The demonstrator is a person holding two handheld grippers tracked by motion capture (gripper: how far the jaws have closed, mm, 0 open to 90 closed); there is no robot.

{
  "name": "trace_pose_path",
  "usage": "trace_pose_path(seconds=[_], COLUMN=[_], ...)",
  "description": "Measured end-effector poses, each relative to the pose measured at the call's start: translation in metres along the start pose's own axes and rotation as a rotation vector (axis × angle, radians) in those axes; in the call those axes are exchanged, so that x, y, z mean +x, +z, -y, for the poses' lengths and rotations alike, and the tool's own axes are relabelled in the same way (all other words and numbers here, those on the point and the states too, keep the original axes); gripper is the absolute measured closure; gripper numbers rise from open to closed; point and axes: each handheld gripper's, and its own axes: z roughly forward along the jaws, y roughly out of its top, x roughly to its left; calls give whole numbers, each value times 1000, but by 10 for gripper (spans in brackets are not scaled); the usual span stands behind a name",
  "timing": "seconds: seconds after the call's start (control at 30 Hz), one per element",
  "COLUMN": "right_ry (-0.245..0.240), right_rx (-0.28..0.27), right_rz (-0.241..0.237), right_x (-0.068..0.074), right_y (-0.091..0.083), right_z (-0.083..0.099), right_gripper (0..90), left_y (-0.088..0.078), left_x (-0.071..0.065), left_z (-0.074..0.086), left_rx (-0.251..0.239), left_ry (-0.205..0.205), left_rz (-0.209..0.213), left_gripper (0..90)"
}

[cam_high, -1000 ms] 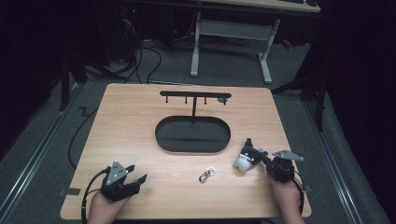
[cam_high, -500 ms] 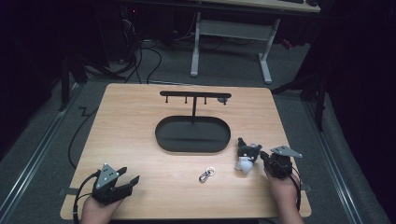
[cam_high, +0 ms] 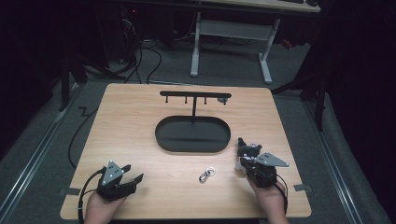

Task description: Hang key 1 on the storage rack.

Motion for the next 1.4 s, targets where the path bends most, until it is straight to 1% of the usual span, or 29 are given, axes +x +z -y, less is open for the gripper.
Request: trace_pose_path(seconds=[0.1, 0.17, 0.27, 0.47, 0.5, 0.53, 0.57, 0.63, 0.67, 0.7, 0.73, 0.77, 0.8, 0.83, 0.87, 0.9, 0.93, 0.97, 1.03, 1.1, 1.13, 1.2, 1.33, 1.37, 1.4], right_ry=[-21, -40, -41, -26, -22, -22, -14, -4, -4, 1, 9, 13, 13, 28, 28, 38, 42, 52, 59, 60, 67, 59, 64, 54, 56], right_rx=[42, 67, 74, 76, 75, 75, 71, 72, 72, 69, 71, 70, 70, 74, 74, 77, 75, 77, 78, 74, 76, 70, 64, 59, 61], right_rz=[-22, -16, -2, 23, 29, 29, 40, 52, 52, 67, 73, 78, 78, 98, 98, 113, 118, 127, 135, 137, 138, 137, 126, 100, 91], right_x=[7, 10, 8, -1, -3, -3, -6, -9, -9, -13, -15, -16, -16, -22, -22, -26, -28, -30, -33, -34, -34, -34, -33, -33, -31], right_y=[15, 23, 25, 19, 17, 17, 14, 9, 9, 4, 2, 0, 0, -5, -5, -8, -9, -11, -14, -16, -18, -19, -21, -22, -22], right_z=[2, 3, 3, 8, 9, 9, 11, 14, 14, 18, 20, 21, 21, 25, 25, 28, 29, 31, 34, 35, 36, 37, 38, 39, 39], right_gripper=[900, 900, 900, 900, 900, 900, 900, 900, 900, 900, 900, 900, 900, 899, 899, 898, 898, 898, 896, 893, 891, 886, 868, 846, 840], left_y=[-1, -1, 0, 0, 1, 1, 3, 7, 7, 10, 13, 16, 16, 21, 21, 25, 25, 28, 30, 31, 31, 32, 34, 36, 36], left_x=[0, 0, -1, -4, -8, -8, -12, -13, -13, -14, -15, -16, -16, -18, -18, -20, -20, -22, -24, -25, -25, -25, -26, -26, -26], left_z=[0, 0, 0, -2, -5, -5, -9, -11, -11, -13, -15, -17, -17, -19, -19, -21, -21, -23, -24, -25, -26, -27, -28, -28, -28], left_rx=[-3, -4, 1, -10, -20, -20, -26, -27, -27, -26, -27, -27, -27, -24, -24, -21, -21, -17, -18, -25, -29, -34, -30, -28, -28], left_ry=[-1, -4, 1, 10, 24, 24, 34, 43, 43, 49, 48, 49, 49, 57, 57, 66, 66, 79, 85, 89, 88, 86, 86, 85, 85], left_rz=[-2, -2, 0, 10, 13, 13, 24, 30, 30, 36, 44, 54, 54, 66, 66, 74, 74, 79, 85, 84, 85, 87, 92, 102, 102], left_gripper=[392, 393, 393, 394, 394, 394, 394, 395, 395, 395, 394, 394, 395, 394, 395, 394, 395, 395, 395, 400, 401, 402, 401, 401, 401])
